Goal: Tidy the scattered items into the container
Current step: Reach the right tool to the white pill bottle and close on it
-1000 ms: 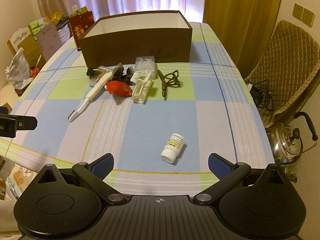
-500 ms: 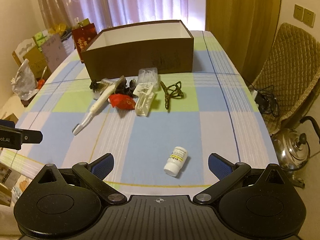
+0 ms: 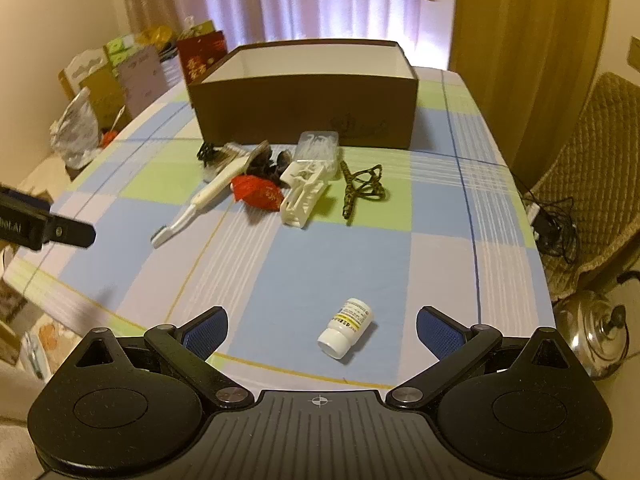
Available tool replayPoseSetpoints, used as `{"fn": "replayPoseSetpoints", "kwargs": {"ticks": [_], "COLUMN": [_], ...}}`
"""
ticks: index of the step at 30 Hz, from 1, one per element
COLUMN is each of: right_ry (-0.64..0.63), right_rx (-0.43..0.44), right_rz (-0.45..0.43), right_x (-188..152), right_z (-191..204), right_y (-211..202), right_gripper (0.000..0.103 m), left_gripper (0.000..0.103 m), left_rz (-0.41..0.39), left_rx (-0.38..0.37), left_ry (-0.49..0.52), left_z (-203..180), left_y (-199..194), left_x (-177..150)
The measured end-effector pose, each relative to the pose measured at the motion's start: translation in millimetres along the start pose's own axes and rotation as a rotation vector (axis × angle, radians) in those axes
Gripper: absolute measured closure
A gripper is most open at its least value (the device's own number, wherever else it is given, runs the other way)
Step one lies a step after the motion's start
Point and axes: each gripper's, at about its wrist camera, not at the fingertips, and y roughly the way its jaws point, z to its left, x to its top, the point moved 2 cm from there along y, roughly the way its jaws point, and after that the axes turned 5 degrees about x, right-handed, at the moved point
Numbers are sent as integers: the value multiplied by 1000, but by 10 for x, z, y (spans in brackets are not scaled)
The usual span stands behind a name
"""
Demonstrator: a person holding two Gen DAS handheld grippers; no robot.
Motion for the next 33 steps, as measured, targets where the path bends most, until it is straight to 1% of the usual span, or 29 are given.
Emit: {"fn": "replayPoseSetpoints", "kwargs": {"ticks": [4, 8, 10, 13, 18, 19, 20, 21, 25, 33], "right_ry": [-15, -10, -40, -96, -190, -207, -223, -234, -298, -421], "right_rx": [23, 56, 59, 102, 135, 145, 160, 168, 171, 232], "right_rz": [30, 65, 69, 70, 89, 94, 104, 116, 130, 170], "right_x": [-12, -74, -104, -116, -117, -117, -115, -114, -112, -107], "right_z": [-100, -330, -417, -493, -484, -474, -461, -454, -452, -463], "right_y": [94, 205, 225, 238, 342, 366, 398, 437, 543, 652], "right_gripper": [0, 0, 0, 0, 0, 17, 26, 30, 30, 30], "left_gripper": [1, 1, 1, 1, 1, 1, 1, 1, 1, 1], "left_rz": [1, 9, 16, 24, 36, 39, 40, 43, 64, 93], "left_rx": [-17, -13, -12, 3, 8, 7, 6, 6, 10, 9], "left_ry": [12, 5, 1, -1, 10, 12, 15, 19, 18, 7], "left_z": [-34, -35, -24, -26, -72, -85, -97, -111, -170, -260], "left_y": [26, 69, 87, 123, 192, 208, 230, 254, 365, 500], "left_x": [27, 51, 55, 61, 66, 66, 65, 64, 71, 97]}}
